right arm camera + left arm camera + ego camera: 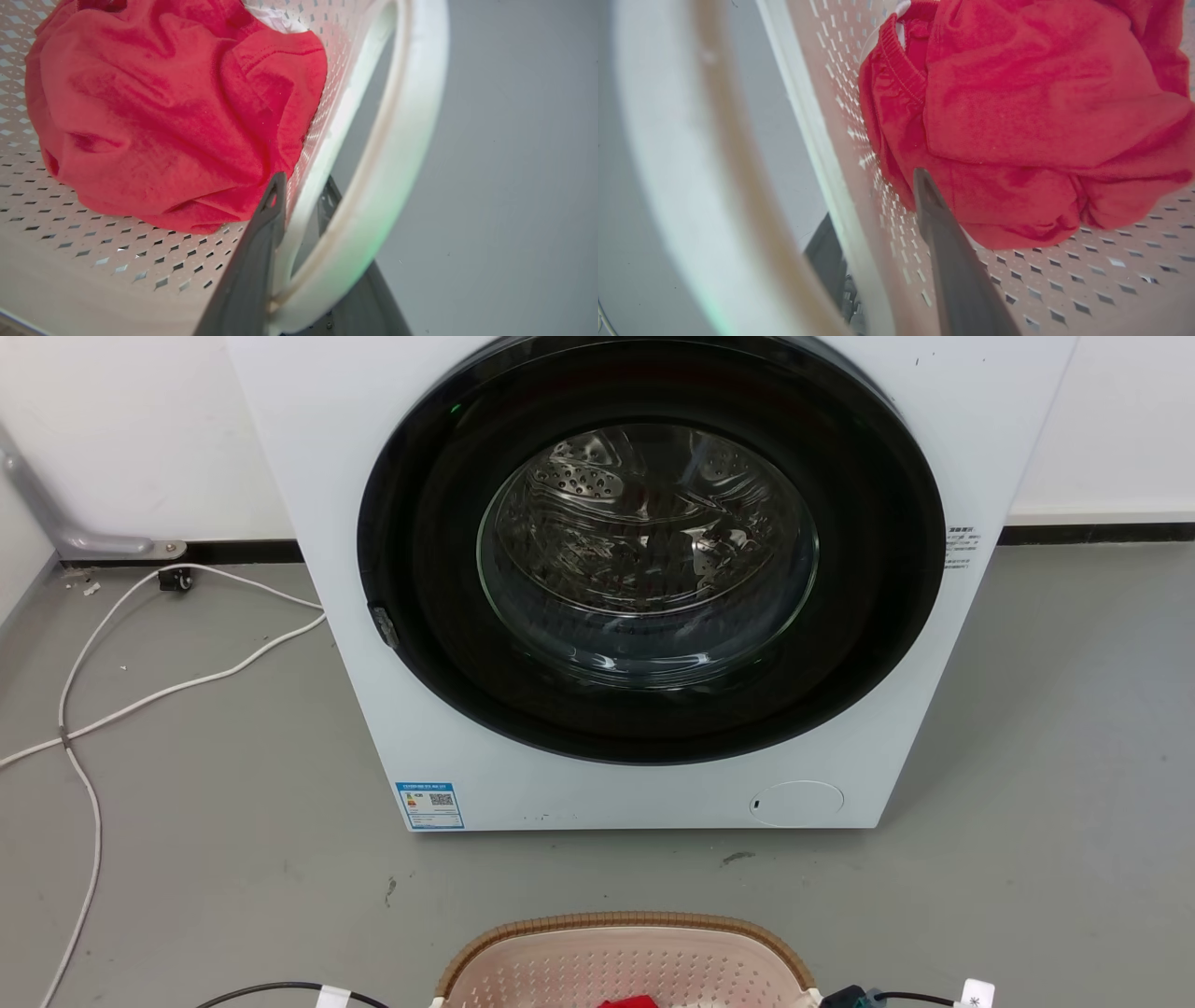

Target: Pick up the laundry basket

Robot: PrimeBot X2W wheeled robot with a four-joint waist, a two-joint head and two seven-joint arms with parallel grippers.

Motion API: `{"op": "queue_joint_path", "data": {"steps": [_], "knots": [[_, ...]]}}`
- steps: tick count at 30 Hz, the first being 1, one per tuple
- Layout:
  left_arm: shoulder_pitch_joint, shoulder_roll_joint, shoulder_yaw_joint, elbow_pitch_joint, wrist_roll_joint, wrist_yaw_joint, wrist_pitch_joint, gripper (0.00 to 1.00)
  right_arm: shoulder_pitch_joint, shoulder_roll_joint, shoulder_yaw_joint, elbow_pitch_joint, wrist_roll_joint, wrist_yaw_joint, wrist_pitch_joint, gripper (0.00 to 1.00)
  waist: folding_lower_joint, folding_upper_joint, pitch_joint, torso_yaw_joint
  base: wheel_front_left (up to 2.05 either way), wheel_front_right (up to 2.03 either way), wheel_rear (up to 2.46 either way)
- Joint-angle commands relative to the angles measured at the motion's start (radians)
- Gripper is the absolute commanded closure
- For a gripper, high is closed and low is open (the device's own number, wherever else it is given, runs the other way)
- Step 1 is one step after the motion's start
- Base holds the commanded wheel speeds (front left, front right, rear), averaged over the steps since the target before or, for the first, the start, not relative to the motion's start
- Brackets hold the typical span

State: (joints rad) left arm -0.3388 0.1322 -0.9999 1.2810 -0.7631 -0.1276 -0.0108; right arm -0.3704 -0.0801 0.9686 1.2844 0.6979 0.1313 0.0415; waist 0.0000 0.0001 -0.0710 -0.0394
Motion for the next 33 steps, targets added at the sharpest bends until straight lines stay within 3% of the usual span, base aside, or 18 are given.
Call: {"op": "queue_joint_path", "data": {"steps": [1,33], "knots": [[-0.018,0.022,-0.007,0.008,-0.001,-0.003,-0.004,1.00,-0.013,-0.029,0.003,0.007,-0.001,-0.001,-0.001,1.00,0.0000,-0.0001,0.000,0.000,0.00,0.00,0.00],[-0.021,0.023,-0.048,0.010,-0.035,-0.004,-0.013,1.00,-0.009,-0.031,0.017,0.007,0.012,-0.001,-0.002,1.00,0.0000,-0.0001,-0.001,0.002,0.00,0.00,0.00]]}}
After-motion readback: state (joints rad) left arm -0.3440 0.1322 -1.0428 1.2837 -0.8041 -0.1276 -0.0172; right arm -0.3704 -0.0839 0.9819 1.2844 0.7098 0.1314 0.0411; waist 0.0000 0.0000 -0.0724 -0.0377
